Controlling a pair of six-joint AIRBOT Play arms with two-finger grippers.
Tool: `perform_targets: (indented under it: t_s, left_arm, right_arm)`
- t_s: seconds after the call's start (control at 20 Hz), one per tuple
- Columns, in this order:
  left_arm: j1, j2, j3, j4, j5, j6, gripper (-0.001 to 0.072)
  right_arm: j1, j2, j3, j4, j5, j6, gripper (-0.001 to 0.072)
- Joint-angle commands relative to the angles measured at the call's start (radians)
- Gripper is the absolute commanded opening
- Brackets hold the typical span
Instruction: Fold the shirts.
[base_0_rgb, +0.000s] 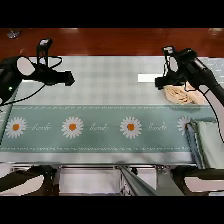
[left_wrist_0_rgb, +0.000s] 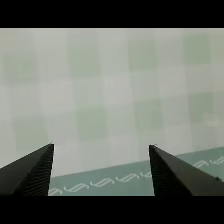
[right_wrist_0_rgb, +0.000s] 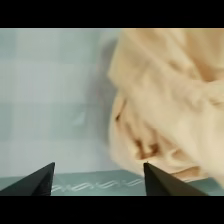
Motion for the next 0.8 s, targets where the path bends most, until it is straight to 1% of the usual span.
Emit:
perform_targets:
  t_s: [0.0,0.1,0.25,0.45,0.5,0.6,0.65,0.7,0.75]
  left_arm:
    - [0.000,-0.020,0.000,0.031,0.096,0.003,0.0703]
    - [-0.001,-0.025,0.000,0.031,0.117,0.003,0.0703]
    - [-0.001,-0.036,0.000,0.030,0.155,0.002,0.0703]
    - [-0.006,-0.060,0.000,0.028,0.161,-0.019,0.0702]
    - [-0.011,-0.068,0.000,0.026,0.158,-0.020,0.0702]
    - [-0.026,-0.072,0.000,0.025,0.132,-0.021,0.0702]
    - [-0.034,-0.067,0.000,0.026,0.099,-0.020,0.0702]
    - [-0.037,-0.059,0.000,0.026,0.056,-0.020,0.0702]
    - [-0.036,-0.044,0.000,0.031,0.005,-0.015,0.0702]
  right_arm:
    - [-0.074,0.000,0.000,-0.224,-0.079,0.109,0.0636]
    - [-0.171,-0.006,0.000,-0.177,-0.123,0.188,0.0635]
    - [-0.304,-0.069,0.000,0.001,-0.143,0.182,0.0634]
    - [-0.400,-0.181,0.000,0.255,-0.081,0.070,0.0632]
    - [-0.410,-0.198,0.000,0.304,-0.064,0.046,0.0618]
    - [-0.414,-0.210,0.000,0.387,-0.040,-0.043,0.0603]
    - [-0.414,-0.209,0.005,0.404,-0.019,-0.083,0.0407]
    - [-0.414,-0.209,0.023,0.426,0.019,-0.123,0.0016]
    - [-0.414,-0.203,0.055,0.444,0.063,-0.158,0.0028]
